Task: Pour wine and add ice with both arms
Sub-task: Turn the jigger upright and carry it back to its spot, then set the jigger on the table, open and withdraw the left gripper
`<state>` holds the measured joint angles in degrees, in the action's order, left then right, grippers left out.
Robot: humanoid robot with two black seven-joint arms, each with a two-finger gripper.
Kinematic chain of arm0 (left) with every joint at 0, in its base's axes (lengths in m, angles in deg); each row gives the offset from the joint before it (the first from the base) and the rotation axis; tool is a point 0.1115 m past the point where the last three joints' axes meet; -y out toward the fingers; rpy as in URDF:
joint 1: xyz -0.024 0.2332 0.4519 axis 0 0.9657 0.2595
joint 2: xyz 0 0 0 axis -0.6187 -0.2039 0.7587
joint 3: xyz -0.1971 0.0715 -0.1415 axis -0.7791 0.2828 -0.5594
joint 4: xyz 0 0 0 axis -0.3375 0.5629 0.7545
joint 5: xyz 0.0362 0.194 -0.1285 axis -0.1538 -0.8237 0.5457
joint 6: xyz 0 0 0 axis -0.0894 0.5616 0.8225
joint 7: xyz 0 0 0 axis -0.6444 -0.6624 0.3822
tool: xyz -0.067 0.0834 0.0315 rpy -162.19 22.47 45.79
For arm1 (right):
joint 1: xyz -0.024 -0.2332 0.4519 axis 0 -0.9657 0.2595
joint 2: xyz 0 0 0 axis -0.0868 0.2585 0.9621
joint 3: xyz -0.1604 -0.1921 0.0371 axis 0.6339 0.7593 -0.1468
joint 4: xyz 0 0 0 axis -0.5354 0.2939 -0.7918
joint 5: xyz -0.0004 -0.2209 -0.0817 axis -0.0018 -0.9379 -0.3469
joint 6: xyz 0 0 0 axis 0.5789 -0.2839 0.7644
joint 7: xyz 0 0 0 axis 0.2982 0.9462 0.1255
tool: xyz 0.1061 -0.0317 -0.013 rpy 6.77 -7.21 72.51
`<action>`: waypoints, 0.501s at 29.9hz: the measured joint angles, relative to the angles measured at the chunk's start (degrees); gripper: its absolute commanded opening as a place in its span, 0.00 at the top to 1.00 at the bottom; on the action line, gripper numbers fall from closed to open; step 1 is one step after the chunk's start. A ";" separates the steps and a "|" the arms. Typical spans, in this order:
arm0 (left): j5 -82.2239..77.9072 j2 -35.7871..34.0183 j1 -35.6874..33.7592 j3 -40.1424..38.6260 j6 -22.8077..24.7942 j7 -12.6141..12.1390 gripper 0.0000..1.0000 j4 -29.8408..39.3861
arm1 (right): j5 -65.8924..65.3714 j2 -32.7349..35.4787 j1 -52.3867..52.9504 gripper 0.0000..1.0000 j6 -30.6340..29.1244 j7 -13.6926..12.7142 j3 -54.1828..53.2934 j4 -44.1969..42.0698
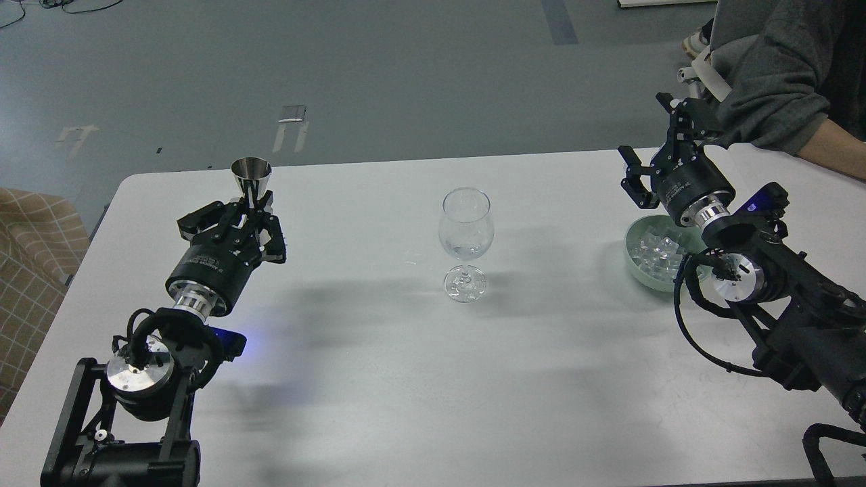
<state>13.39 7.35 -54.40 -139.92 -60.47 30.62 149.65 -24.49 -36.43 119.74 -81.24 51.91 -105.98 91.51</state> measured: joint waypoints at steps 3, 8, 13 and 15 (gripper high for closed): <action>0.06 0.00 0.28 -0.43 3.14 0.12 0.78 -3.94 | -0.01 -0.12 0.00 0.00 0.00 0.00 0.00 0.00; -0.31 0.00 0.02 -0.82 7.06 0.51 0.74 -11.84 | -0.03 -0.33 0.00 0.00 0.00 0.00 0.03 0.00; -0.53 0.00 -0.51 -0.81 8.73 1.54 0.65 -16.02 | -0.03 -0.22 0.00 0.00 0.00 0.00 0.02 0.00; -0.52 0.00 -0.66 -0.78 8.81 1.68 0.59 -16.36 | -0.03 -0.07 0.00 0.00 0.00 0.00 0.02 0.00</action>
<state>12.87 7.35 -55.06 -140.69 -51.66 32.30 133.29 -24.52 -36.51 119.74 -81.24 51.91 -105.95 91.51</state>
